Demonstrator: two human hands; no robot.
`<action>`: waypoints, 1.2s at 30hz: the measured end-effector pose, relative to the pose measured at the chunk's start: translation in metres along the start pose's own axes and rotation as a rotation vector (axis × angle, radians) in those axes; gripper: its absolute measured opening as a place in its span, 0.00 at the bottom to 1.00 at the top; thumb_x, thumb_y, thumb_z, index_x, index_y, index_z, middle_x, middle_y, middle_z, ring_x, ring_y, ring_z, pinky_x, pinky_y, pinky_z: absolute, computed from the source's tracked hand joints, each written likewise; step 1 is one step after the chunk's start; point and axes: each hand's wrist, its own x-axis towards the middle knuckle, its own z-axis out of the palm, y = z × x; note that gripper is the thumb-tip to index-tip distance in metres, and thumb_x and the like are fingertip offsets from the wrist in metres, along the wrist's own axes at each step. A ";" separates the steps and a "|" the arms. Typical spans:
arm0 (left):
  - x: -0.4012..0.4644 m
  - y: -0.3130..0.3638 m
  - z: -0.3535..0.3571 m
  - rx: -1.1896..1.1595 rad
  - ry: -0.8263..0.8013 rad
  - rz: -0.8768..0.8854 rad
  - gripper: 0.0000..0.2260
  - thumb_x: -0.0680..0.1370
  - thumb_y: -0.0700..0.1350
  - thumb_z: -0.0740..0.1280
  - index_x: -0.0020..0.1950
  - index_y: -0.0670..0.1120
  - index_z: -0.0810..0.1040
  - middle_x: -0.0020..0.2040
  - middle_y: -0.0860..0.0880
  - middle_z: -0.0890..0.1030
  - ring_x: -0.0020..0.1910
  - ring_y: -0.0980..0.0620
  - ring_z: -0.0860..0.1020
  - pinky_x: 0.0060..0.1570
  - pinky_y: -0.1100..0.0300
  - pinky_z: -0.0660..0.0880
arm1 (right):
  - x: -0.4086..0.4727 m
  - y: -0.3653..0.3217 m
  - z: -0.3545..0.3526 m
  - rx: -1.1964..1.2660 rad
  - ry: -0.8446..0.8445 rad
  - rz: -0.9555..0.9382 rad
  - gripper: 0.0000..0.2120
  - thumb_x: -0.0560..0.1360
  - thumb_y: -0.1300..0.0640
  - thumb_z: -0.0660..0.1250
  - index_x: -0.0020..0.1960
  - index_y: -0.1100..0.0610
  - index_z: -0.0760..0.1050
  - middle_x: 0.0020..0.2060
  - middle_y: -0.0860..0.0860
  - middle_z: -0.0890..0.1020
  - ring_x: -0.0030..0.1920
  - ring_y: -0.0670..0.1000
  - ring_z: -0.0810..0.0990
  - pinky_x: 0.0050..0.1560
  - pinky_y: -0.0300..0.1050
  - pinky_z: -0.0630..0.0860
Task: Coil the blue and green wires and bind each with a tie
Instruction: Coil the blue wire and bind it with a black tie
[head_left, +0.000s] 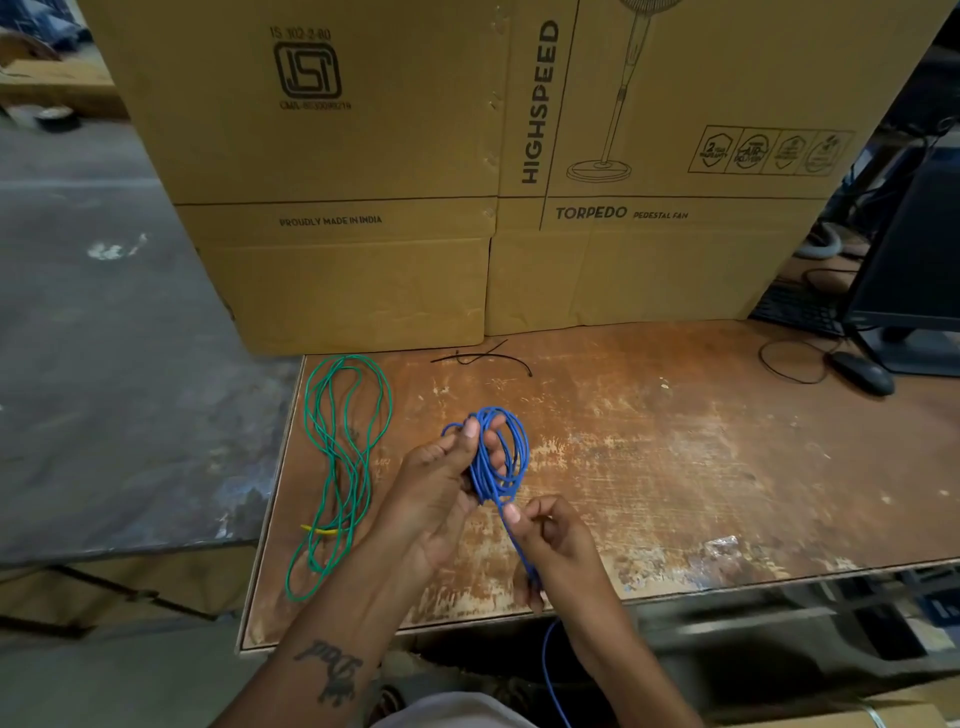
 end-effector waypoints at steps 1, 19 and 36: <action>0.002 0.007 -0.001 -0.002 0.003 0.013 0.12 0.84 0.44 0.62 0.52 0.39 0.82 0.41 0.46 0.80 0.35 0.51 0.78 0.44 0.55 0.78 | -0.002 0.007 -0.006 -0.015 -0.069 0.001 0.17 0.79 0.48 0.70 0.53 0.61 0.71 0.34 0.53 0.76 0.19 0.51 0.70 0.20 0.39 0.60; -0.010 0.027 -0.015 0.080 -0.187 -0.007 0.11 0.79 0.45 0.65 0.53 0.38 0.80 0.45 0.48 0.83 0.37 0.53 0.80 0.48 0.55 0.79 | 0.048 -0.004 -0.108 0.419 -0.230 0.457 0.06 0.81 0.58 0.66 0.48 0.60 0.75 0.30 0.47 0.66 0.20 0.41 0.59 0.20 0.35 0.54; 0.010 -0.049 -0.026 0.747 -0.020 0.385 0.27 0.77 0.63 0.65 0.38 0.38 0.76 0.30 0.48 0.72 0.33 0.53 0.68 0.35 0.51 0.64 | 0.011 -0.069 0.024 -1.011 0.016 -0.259 0.24 0.82 0.58 0.55 0.78 0.53 0.68 0.61 0.63 0.76 0.57 0.62 0.79 0.57 0.51 0.76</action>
